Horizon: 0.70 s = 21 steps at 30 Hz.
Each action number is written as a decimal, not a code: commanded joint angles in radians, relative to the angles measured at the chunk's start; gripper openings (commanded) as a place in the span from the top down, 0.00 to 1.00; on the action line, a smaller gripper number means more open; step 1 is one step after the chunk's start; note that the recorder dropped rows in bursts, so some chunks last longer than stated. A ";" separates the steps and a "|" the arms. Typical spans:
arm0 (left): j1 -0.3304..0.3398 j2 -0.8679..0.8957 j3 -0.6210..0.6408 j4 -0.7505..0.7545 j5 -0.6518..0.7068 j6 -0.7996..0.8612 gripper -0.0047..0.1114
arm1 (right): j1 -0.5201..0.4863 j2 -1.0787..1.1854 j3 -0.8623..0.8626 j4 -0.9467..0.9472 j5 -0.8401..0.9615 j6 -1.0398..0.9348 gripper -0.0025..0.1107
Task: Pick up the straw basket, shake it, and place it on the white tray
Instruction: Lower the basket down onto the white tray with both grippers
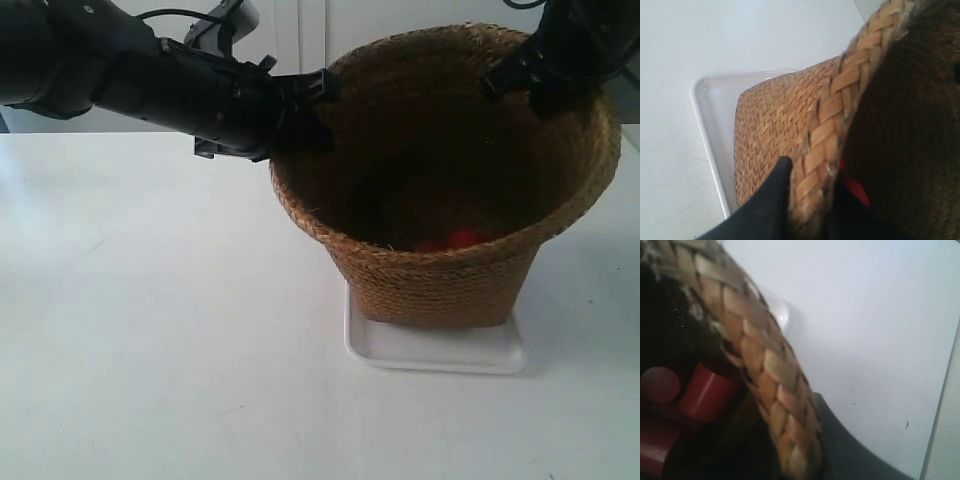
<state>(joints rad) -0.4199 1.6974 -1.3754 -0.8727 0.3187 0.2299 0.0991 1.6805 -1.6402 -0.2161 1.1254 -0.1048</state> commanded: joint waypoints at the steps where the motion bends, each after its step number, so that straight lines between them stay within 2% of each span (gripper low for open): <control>1: 0.006 -0.011 -0.011 -0.036 0.009 -0.005 0.96 | -0.020 0.006 0.002 -0.123 -0.033 -0.008 0.98; 21: 0.006 0.008 -0.011 -0.034 0.023 -0.005 0.96 | -0.020 0.057 0.002 -0.141 -0.023 -0.008 0.98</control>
<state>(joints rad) -0.4199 1.7164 -1.3754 -0.8707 0.3249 0.2299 0.0991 1.7254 -1.6402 -0.2245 1.1050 -0.1048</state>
